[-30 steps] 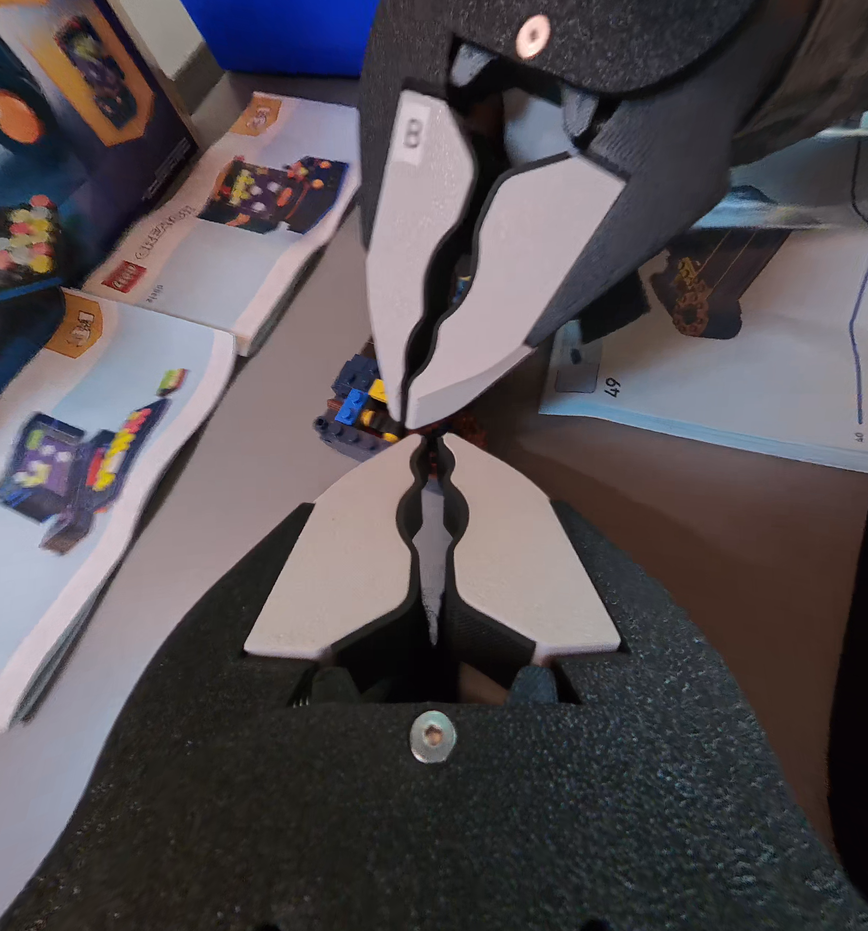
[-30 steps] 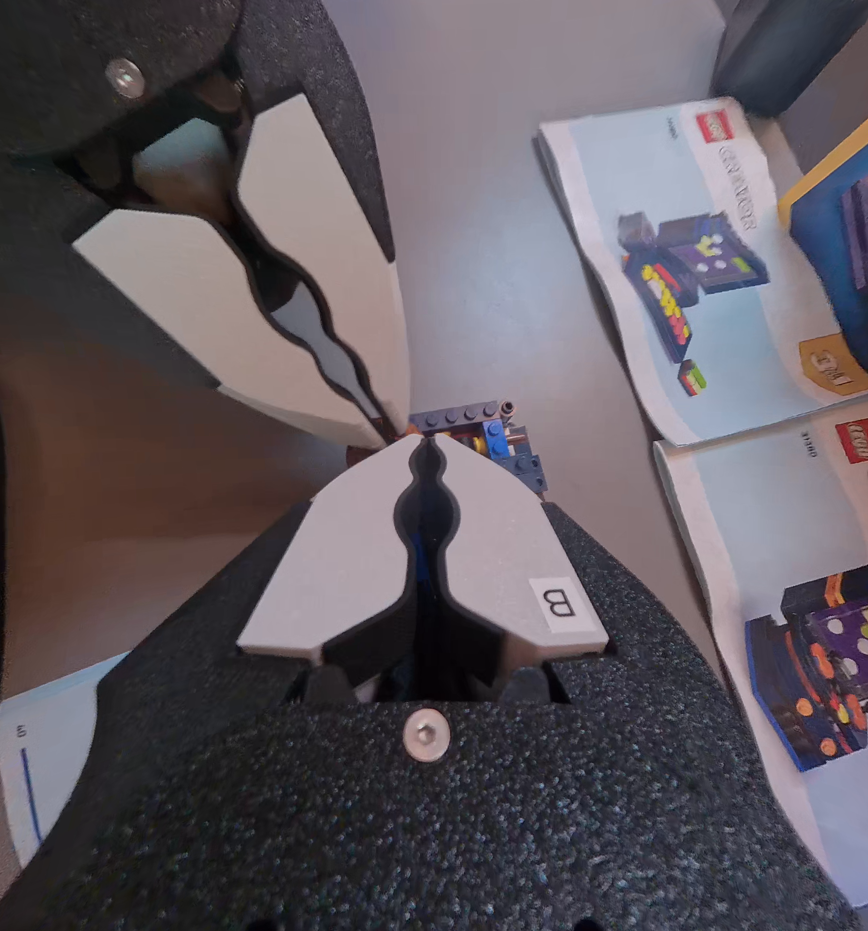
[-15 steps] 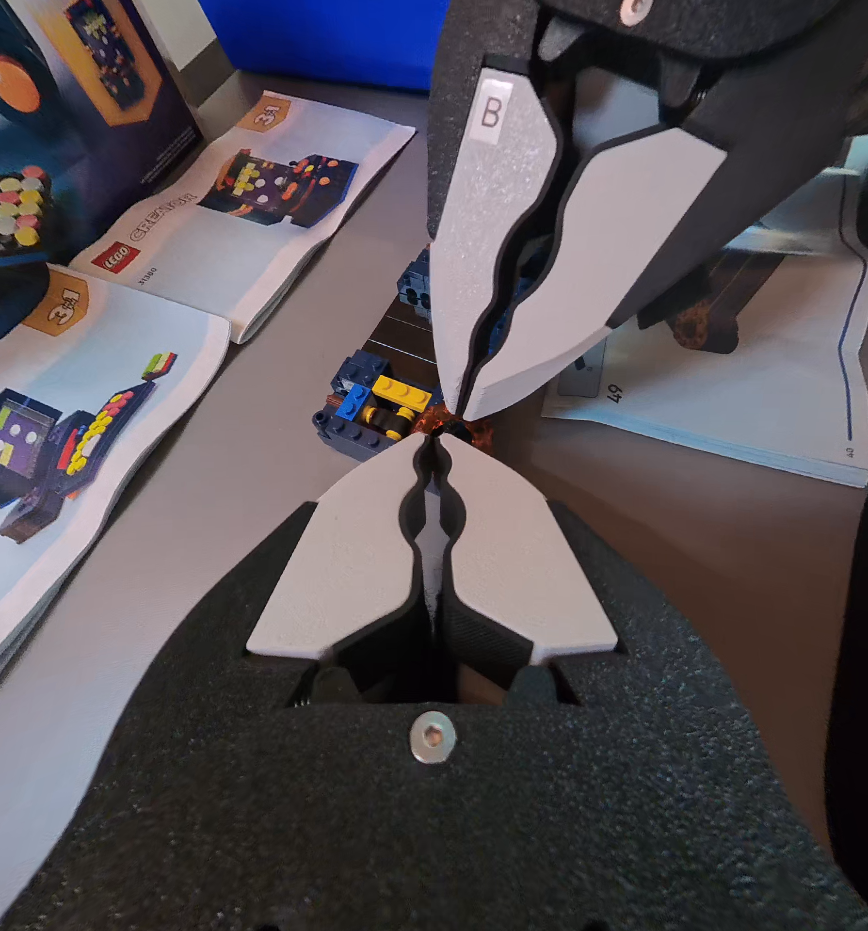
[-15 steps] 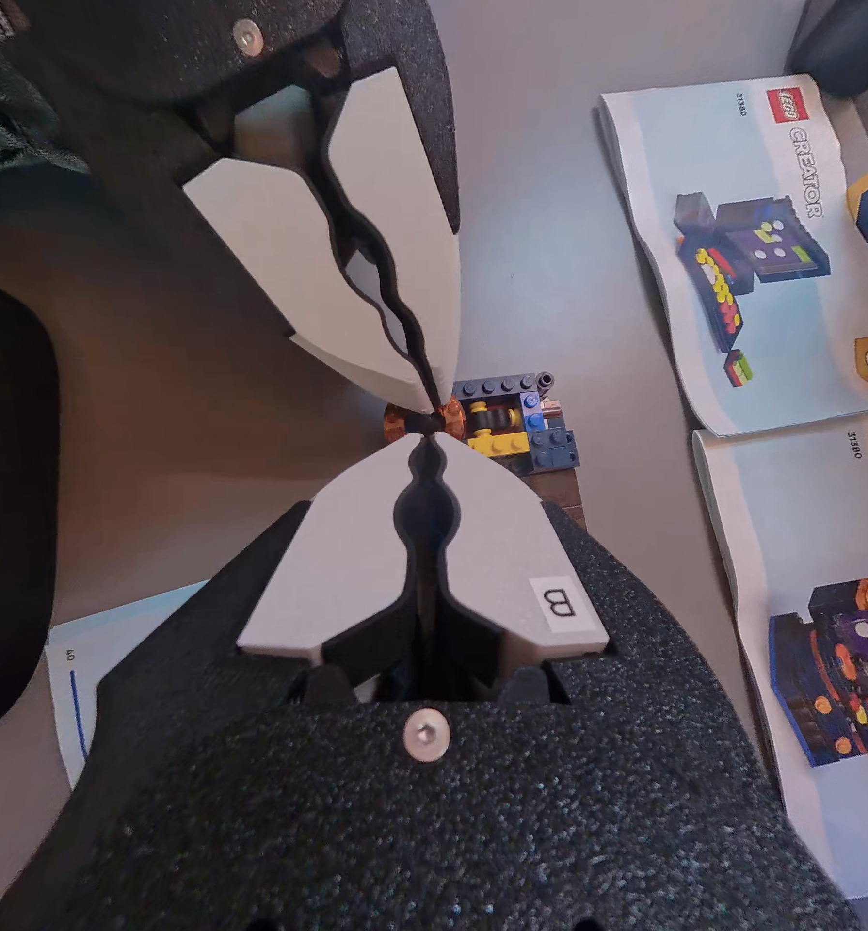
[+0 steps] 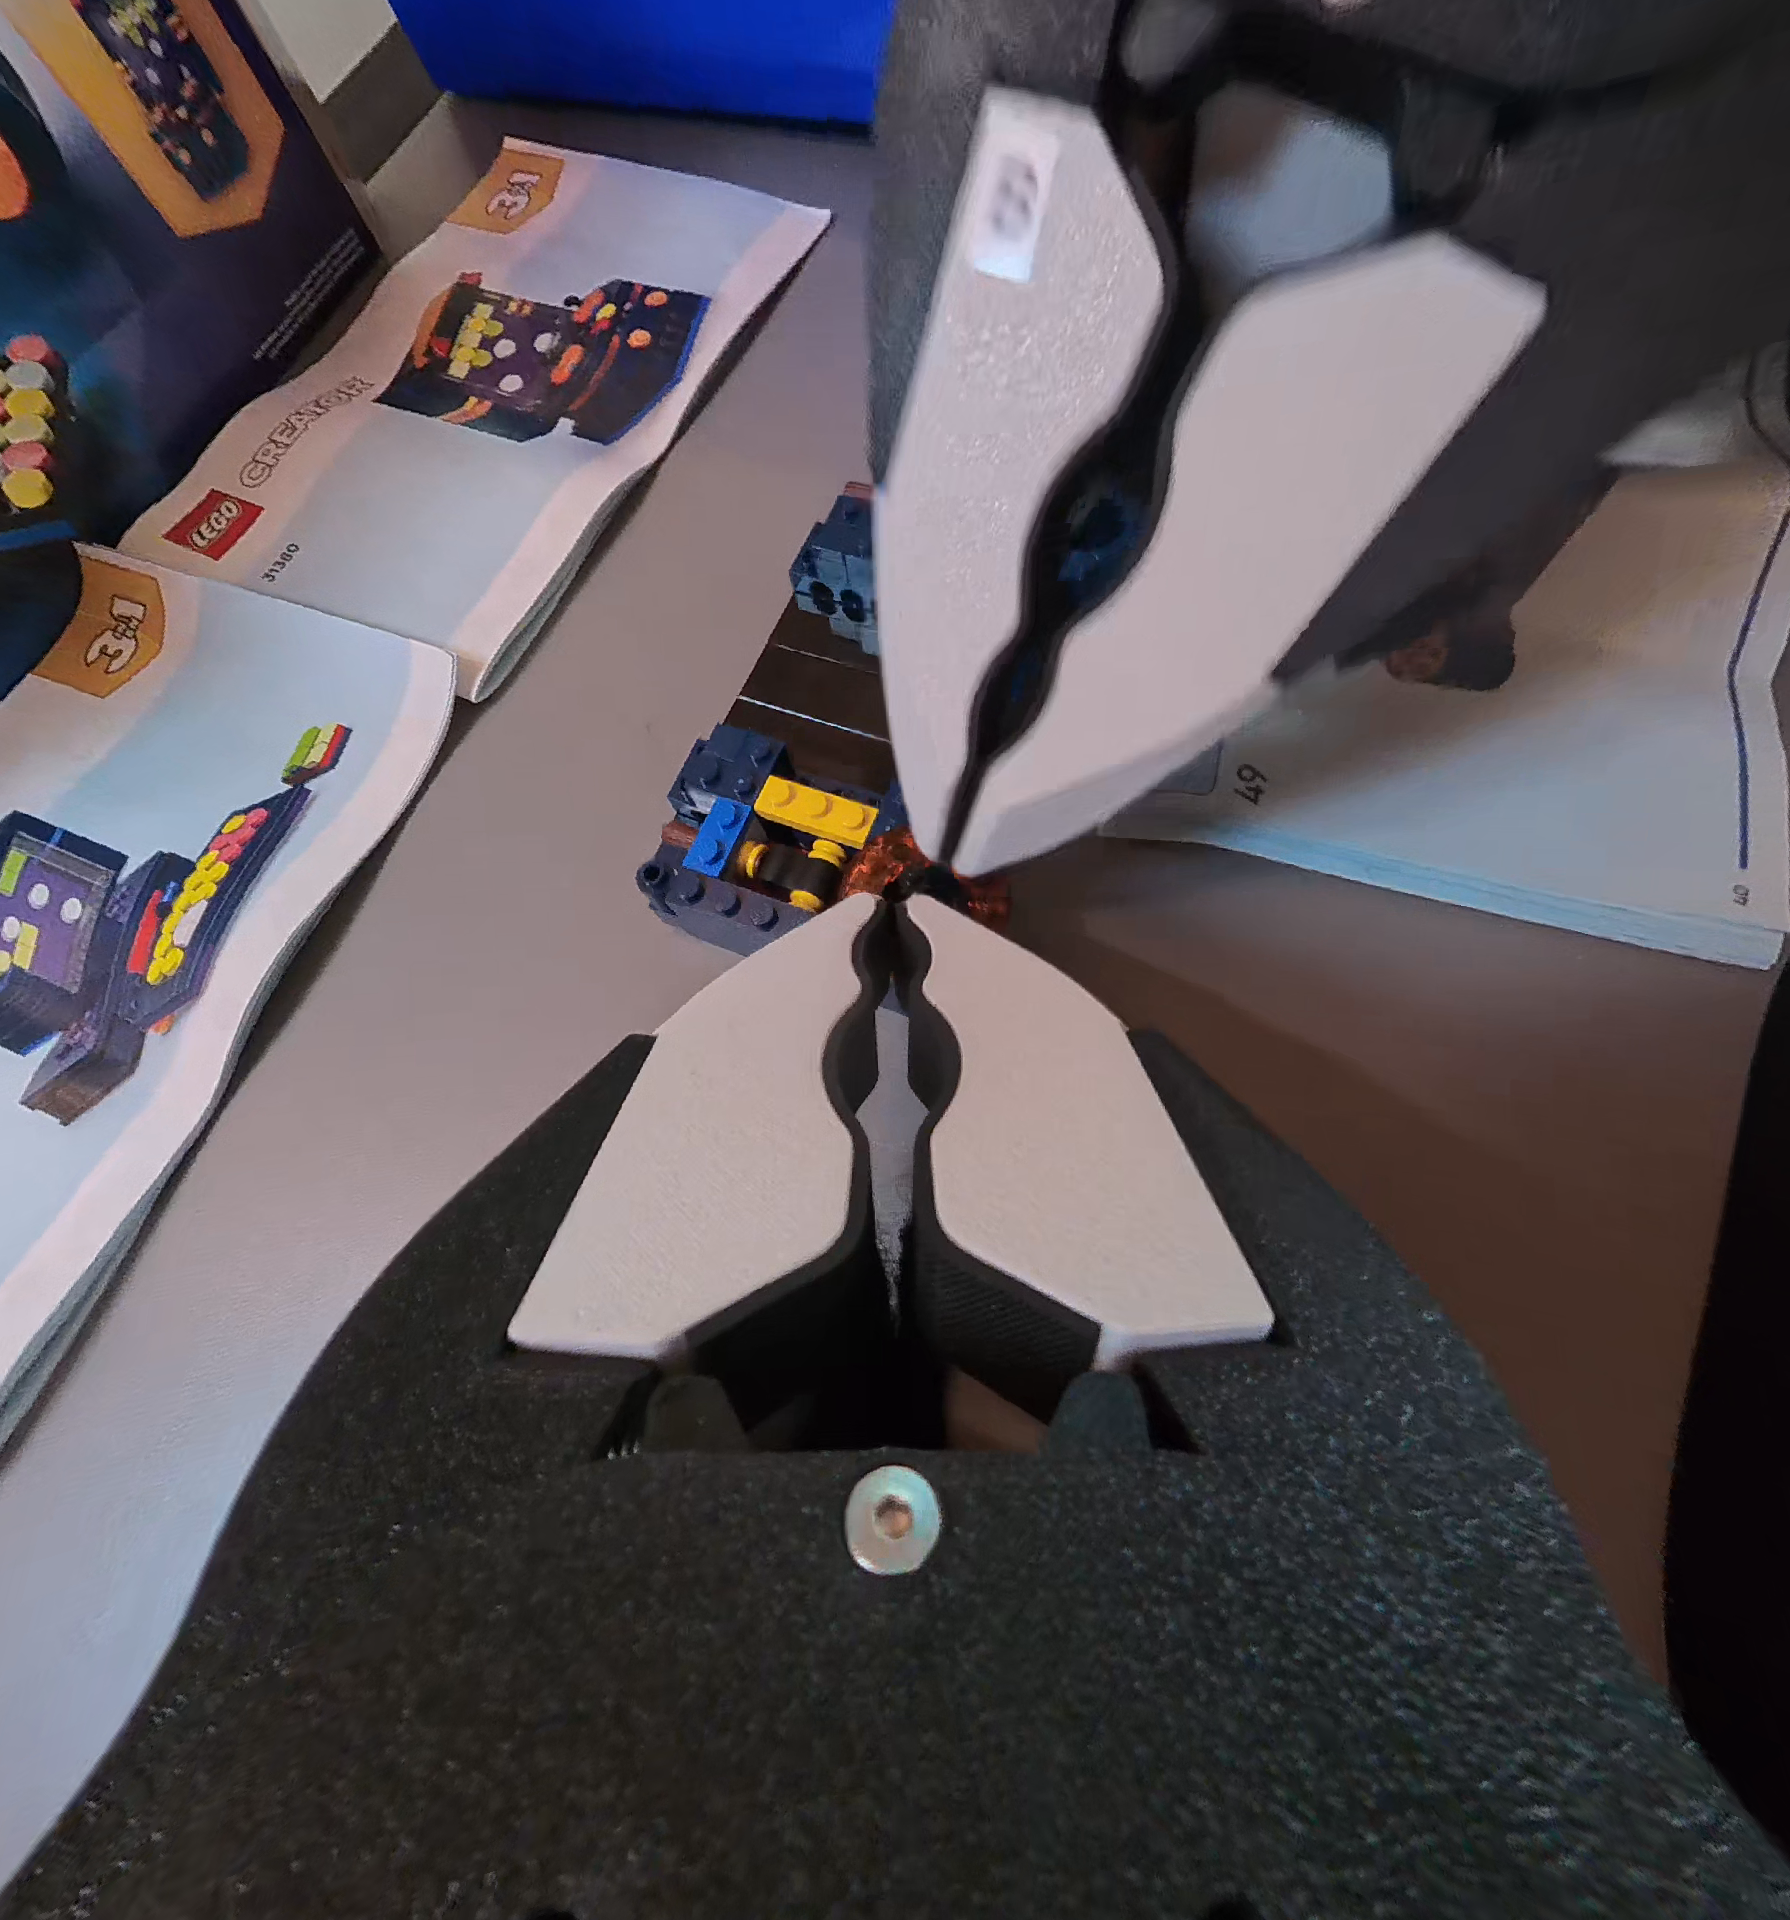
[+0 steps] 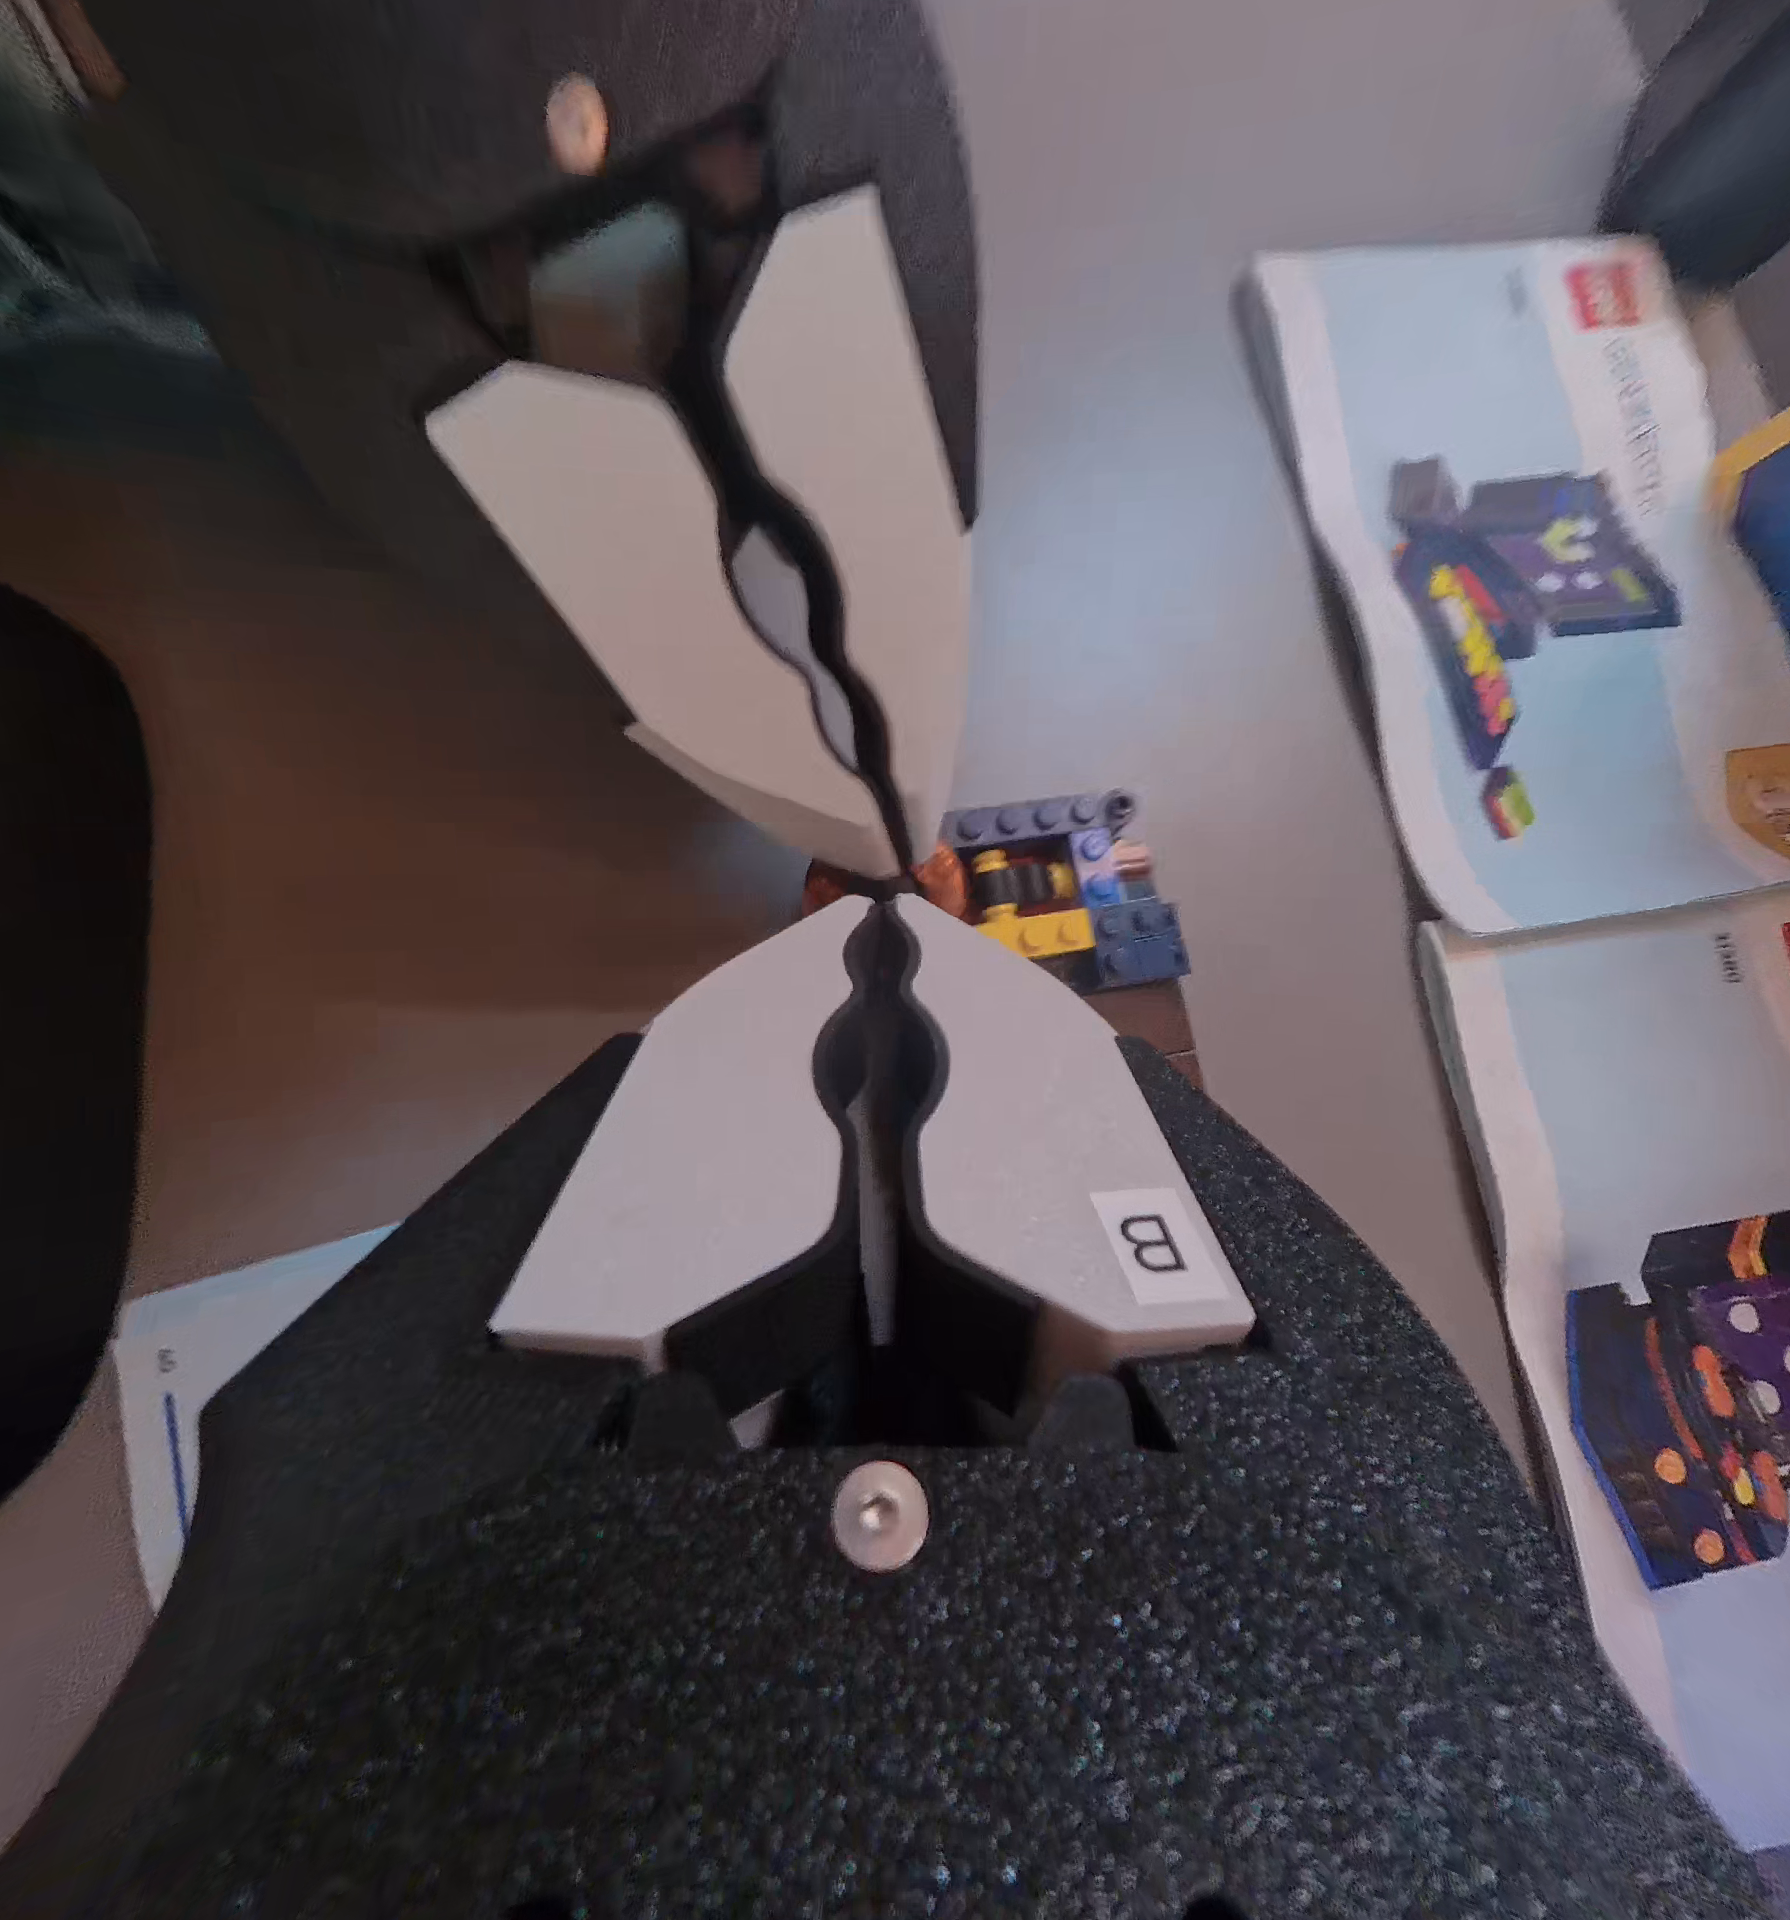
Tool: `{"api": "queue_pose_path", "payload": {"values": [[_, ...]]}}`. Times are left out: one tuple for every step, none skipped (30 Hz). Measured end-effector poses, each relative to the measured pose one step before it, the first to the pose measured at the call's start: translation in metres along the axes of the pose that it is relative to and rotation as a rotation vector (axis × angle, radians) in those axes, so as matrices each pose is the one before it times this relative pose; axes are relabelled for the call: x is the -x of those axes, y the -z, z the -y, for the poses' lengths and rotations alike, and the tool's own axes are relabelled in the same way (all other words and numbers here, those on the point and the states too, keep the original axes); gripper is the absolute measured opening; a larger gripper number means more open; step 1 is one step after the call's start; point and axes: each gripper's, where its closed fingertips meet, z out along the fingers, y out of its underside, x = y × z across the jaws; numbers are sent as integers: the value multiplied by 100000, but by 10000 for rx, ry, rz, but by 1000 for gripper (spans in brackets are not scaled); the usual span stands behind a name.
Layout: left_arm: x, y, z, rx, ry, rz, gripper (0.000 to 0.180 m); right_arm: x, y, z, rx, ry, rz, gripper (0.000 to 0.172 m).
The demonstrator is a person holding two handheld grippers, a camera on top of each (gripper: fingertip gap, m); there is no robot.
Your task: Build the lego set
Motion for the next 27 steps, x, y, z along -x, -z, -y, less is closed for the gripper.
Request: {"api": "queue_pose_path", "payload": {"values": [[-108,69,30,-73,-290,-9,1,-237,878,910,-604,-201,12,0],[50,124,287,-346,-83,50,3,-294,1239,1083,-621,-196,45,0],[308,279,672,-582,110,132,7,-512,1573,1137,-541,-118,-50,0],[535,491,1092,-796,112,226,10,-834,1925,1178,-530,-34,-225,0],[662,677,1398,-980,27,344,15,-1139,2216,1139,-509,-40,-364,1],[725,786,1533,-1082,-84,433,22,-1315,2412,999,-448,-70,-346,18],[774,821,1643,-1179,-175,519,31,-1669,2561,735,-357,-166,-463,24],[934,828,1761,-1297,-167,655,40,-2031,2675,546,-366,-237,-585,33],[1017,805,1891,-1433,-49,712,52,-2354,2691,414,-434,-312,-678,40],[1053,699,1922,-1489,168,697,68,-2592,2577,413,-496,-423,-672,47],[788,494,1584,-1243,476,484,82,-2755,2344,398,-429,-651,-641,57],[234,218,878,-698,701,87,93,-2794,2048,369,-367,-771,-636,71],[-79,30,72,-127,695,-76,104,-2606,1728,389,-329,-652,-576,84],[-254,-46,-448,182,411,-116,113,-2520,1380,252,-250,-460,-639,93],[-328,-53,-680,311,87,-101,117,-2397,966,7,-88,-272,-669,99],[-365,-42,-589,229,-125,-68,118,-2116,532,-298,105,-212,-595,102],[-350,-26,-470,136,-204,-38,117,-1809,137,-563,302,-258,-497,104],[-147,11,-460,129,-187,78,115,-1413,-174,-654,417,-257,-358,103],[-37,57,-431,115,-142,117,115,-985,-402,-617,433,-144,-188,101],[33,97,-425,109,-122,113,113,-640,-599,-559,425,-17,-76,95],[121,129,-431,108,-106,115,111,-520,-803,-644,503,-6,-92,92],[233,161,-448,97,-35,121,110,-383,-1011,-890,702,-8,-46,88],[336,166,-459,123,39,134,109,-197,-1227,-1052,853,27,35,86],[401,139,-315,100,75,147,109,-107,-1361,-953,865,122,59,86],[389,127,101,-82,113,143,108,-55,-1415,-589,699,177,17,83],[393,128,177,-106,97,149,107,95,-1454,-244,554,251,58,78],[386,121,92,-44,43,147,107,243,-1506,-54,495,346,160,70]]}}
